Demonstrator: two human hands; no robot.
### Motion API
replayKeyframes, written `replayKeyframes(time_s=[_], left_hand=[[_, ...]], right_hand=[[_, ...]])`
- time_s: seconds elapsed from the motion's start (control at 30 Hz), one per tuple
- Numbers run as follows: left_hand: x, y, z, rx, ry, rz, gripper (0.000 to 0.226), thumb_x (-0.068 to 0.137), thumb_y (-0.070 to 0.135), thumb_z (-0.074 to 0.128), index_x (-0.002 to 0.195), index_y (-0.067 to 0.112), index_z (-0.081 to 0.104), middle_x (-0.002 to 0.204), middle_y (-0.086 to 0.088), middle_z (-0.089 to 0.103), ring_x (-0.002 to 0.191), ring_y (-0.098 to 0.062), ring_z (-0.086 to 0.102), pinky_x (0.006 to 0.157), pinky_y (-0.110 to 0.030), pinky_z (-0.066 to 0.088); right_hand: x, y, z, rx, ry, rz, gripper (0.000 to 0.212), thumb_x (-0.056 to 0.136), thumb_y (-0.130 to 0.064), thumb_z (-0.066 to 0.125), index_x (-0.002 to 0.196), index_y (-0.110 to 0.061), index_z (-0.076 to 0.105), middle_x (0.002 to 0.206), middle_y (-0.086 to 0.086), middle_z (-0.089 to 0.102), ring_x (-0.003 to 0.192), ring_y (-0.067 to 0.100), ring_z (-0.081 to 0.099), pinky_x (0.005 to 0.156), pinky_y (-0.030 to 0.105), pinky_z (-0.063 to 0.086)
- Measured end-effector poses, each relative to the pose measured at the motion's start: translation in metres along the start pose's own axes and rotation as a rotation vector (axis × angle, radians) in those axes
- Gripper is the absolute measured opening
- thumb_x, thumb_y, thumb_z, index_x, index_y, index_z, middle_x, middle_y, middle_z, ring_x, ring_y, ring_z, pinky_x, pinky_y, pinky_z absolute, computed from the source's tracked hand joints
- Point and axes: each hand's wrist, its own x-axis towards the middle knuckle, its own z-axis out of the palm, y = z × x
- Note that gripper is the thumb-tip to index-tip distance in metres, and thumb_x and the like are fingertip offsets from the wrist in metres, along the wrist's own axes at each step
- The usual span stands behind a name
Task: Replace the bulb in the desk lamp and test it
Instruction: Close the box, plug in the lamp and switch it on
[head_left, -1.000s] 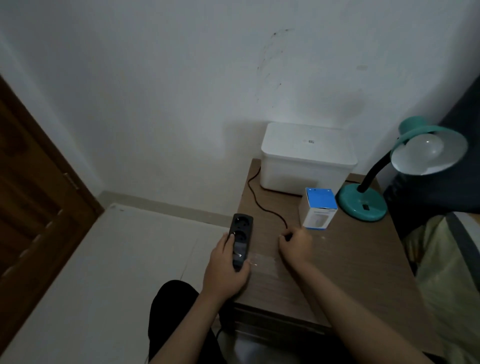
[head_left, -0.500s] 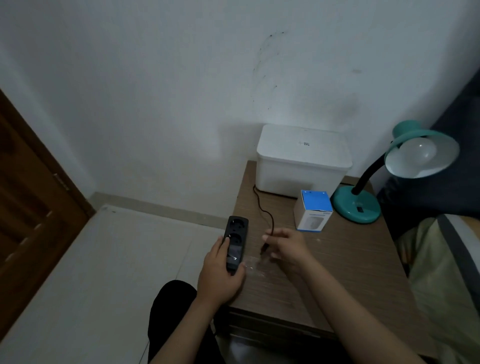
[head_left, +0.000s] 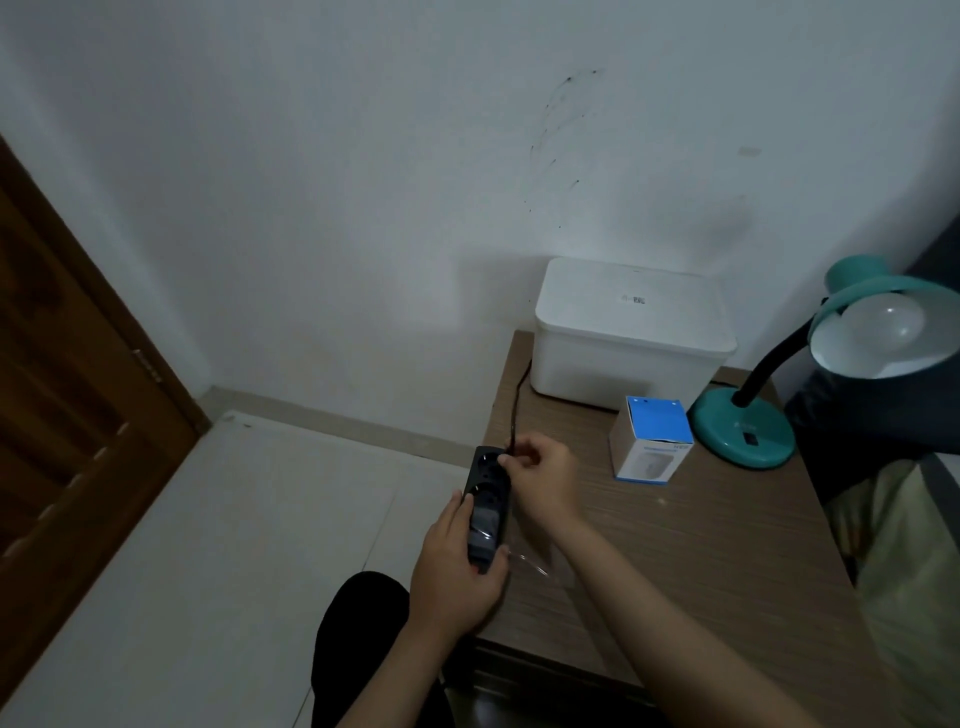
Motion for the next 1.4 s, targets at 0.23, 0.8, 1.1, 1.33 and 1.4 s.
replayKeyframes(time_s=[0.23, 0.8, 1.1, 1.33, 1.4], left_hand=[[-0.001, -0.002, 0.001, -0.014, 0.023, 0.000, 0.078, 0.075, 0.046, 0.061, 0.142, 0.013, 0.037, 0.149, -0.004, 0.038, 0.136, -0.015, 0.036, 0.104, -0.018, 0.027], [-0.001, -0.002, 0.001, -0.035, 0.043, -0.003, 0.076, 0.074, 0.044, 0.063, 0.140, 0.013, 0.040, 0.147, -0.004, 0.040, 0.135, -0.013, 0.037, 0.105, -0.019, 0.028], [0.000, -0.002, 0.002, -0.046, 0.045, -0.009, 0.076, 0.074, 0.043, 0.064, 0.139, 0.012, 0.040, 0.146, -0.004, 0.041, 0.134, -0.015, 0.039, 0.104, -0.019, 0.028], [-0.001, -0.002, 0.000, -0.029, 0.026, -0.019, 0.077, 0.073, 0.043, 0.063, 0.139, 0.010, 0.041, 0.145, -0.007, 0.043, 0.133, -0.018, 0.041, 0.105, -0.023, 0.031], [-0.001, -0.002, 0.000, -0.023, 0.012, -0.024, 0.077, 0.074, 0.044, 0.062, 0.140, 0.011, 0.039, 0.146, -0.006, 0.042, 0.134, -0.018, 0.039, 0.105, -0.023, 0.031]], right_hand=[[0.001, 0.005, 0.010, -0.182, -0.023, -0.147, 0.007, 0.077, -0.009, 0.071, 0.084, -0.012, 0.071, 0.080, 0.000, 0.066, 0.066, 0.006, 0.058, 0.063, 0.020, 0.049], [0.002, 0.012, 0.013, -0.216, 0.026, -0.062, 0.012, 0.079, -0.021, 0.072, 0.086, -0.010, 0.072, 0.074, -0.002, 0.068, 0.061, -0.001, 0.056, 0.057, 0.013, 0.047], [0.009, 0.021, 0.014, -0.227, 0.010, -0.039, 0.015, 0.076, -0.022, 0.076, 0.087, -0.012, 0.073, 0.083, 0.002, 0.072, 0.071, 0.010, 0.063, 0.067, 0.027, 0.054], [0.007, 0.022, 0.016, -0.277, -0.001, -0.053, 0.016, 0.078, -0.020, 0.073, 0.092, -0.013, 0.072, 0.088, -0.001, 0.071, 0.078, 0.012, 0.063, 0.071, 0.029, 0.054], [0.007, 0.022, 0.014, -0.240, -0.036, -0.023, 0.016, 0.080, -0.017, 0.071, 0.096, -0.012, 0.072, 0.089, -0.002, 0.070, 0.080, 0.009, 0.062, 0.072, 0.024, 0.051]])
